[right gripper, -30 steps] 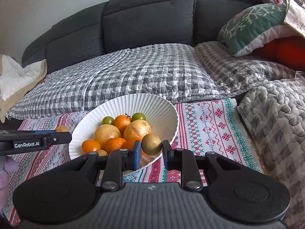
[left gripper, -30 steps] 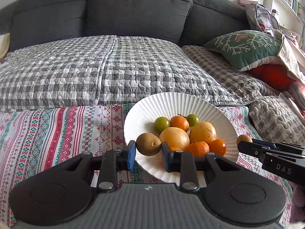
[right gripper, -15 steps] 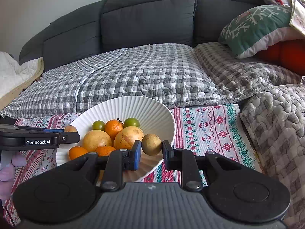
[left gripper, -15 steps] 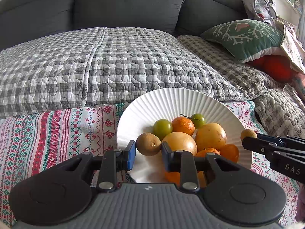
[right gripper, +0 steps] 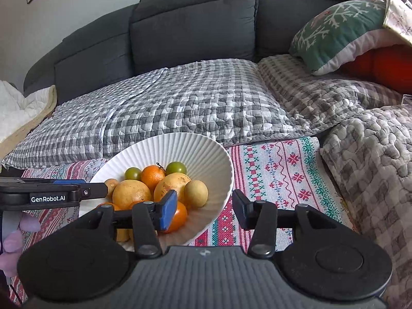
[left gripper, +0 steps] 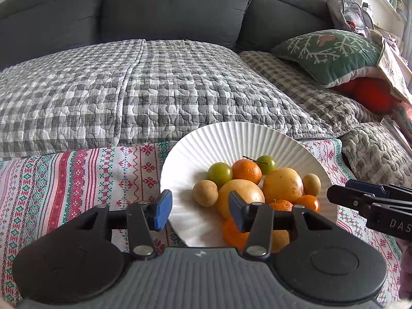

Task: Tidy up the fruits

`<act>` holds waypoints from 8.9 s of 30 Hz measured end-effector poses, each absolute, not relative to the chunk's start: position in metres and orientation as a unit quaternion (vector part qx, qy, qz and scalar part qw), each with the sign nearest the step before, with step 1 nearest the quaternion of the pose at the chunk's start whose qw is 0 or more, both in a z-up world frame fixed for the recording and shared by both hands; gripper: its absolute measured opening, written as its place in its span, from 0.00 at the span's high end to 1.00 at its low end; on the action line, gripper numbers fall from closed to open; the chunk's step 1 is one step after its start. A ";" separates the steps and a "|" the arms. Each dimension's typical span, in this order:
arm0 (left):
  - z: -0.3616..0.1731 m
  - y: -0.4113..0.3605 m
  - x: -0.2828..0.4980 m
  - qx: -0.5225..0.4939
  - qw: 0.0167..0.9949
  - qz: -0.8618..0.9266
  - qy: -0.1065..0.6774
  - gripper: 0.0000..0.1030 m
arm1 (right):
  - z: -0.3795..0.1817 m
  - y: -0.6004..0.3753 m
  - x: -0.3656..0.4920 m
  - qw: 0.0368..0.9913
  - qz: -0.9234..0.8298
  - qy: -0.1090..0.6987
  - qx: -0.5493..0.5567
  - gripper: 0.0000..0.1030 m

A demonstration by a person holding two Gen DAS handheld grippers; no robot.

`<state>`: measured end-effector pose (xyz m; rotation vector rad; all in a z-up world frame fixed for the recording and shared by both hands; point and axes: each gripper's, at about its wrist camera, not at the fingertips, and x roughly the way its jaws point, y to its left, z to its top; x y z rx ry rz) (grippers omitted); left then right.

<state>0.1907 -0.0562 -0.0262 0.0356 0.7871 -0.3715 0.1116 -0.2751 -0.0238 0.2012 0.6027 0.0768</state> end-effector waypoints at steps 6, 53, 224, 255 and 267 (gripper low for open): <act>-0.021 -0.053 0.172 0.019 0.907 -0.174 0.383 0.42 | -0.015 -0.273 0.101 0.949 0.038 0.299 0.097 0.43; -0.029 -0.007 0.035 0.053 0.912 -0.101 0.395 0.08 | -0.026 -0.218 0.007 0.935 -0.011 0.352 0.029 0.00; -0.037 -0.137 0.261 0.063 0.899 -0.190 0.390 0.72 | -0.023 -0.265 0.176 0.952 0.056 0.296 0.048 0.64; 0.017 -0.055 0.121 0.031 0.908 -0.138 0.395 0.18 | 0.021 -0.255 0.063 0.951 0.014 0.305 0.053 0.21; 0.017 -0.032 0.063 0.028 0.898 -0.105 0.427 0.08 | 0.017 -0.234 0.025 0.938 -0.018 0.340 0.059 0.12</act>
